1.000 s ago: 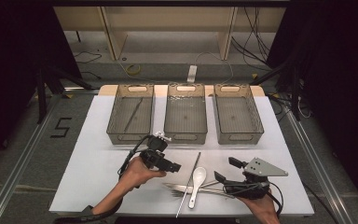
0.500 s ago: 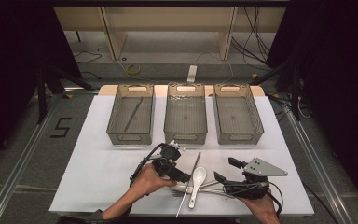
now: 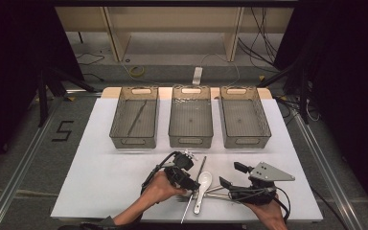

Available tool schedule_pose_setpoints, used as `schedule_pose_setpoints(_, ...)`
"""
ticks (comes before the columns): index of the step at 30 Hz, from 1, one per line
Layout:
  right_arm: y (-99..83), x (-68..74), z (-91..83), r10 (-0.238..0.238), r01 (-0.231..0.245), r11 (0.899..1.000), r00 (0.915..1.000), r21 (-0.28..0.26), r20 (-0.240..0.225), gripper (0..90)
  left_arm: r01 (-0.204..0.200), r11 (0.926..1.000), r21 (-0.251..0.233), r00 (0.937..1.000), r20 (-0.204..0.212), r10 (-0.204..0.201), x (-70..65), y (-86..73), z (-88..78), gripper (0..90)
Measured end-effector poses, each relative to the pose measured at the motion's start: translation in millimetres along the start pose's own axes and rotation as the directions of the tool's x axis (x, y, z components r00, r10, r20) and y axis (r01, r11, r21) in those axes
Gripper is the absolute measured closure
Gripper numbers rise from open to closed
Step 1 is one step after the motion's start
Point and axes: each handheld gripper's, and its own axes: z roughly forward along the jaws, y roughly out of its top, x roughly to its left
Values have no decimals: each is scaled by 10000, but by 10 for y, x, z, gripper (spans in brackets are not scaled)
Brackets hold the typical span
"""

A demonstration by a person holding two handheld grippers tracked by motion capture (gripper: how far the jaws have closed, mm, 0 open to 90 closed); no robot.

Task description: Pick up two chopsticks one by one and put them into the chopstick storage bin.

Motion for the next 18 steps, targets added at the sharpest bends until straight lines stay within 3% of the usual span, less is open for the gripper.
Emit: schedule_pose_setpoints(18,2,1,-8,-18,18,10000,10000,-40,3,268,-803,9955,500,9937,-741,839,-26,1,50,660)
